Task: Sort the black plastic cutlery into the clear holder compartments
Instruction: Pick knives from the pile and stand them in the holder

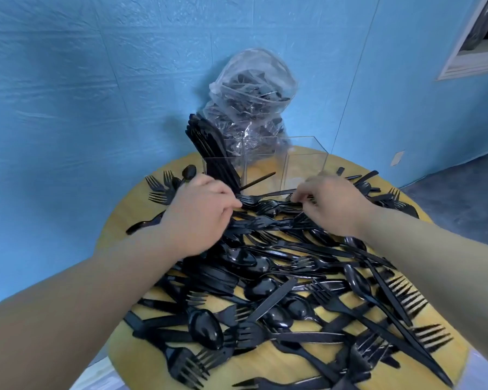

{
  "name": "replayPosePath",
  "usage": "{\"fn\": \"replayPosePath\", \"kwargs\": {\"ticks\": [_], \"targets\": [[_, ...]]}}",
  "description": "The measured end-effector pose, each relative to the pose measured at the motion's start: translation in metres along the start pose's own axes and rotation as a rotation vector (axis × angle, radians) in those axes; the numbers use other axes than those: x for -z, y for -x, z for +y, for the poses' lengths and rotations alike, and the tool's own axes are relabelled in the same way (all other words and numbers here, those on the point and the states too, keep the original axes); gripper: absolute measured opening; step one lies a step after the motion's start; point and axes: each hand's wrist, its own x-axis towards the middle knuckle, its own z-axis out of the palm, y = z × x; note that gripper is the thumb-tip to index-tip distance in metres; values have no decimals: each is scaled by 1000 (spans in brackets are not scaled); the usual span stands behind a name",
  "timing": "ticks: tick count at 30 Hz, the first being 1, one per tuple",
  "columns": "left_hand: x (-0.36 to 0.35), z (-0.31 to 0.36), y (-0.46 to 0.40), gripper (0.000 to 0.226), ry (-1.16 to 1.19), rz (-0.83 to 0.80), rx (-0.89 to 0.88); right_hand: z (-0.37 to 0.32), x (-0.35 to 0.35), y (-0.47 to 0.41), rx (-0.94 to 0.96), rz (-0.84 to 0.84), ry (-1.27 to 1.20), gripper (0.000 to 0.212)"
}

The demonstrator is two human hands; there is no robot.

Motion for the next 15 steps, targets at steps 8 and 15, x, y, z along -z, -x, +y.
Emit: {"fn": "replayPosePath", "kwargs": {"ticks": [8, 15], "targets": [[-11, 15, 5, 32, 27, -272, 38, -1, -21, 12, 10, -76, 20, 30], [-9, 13, 8, 31, 126, -259, 62, 6, -19, 8, -38, 145, -83, 19]]}}
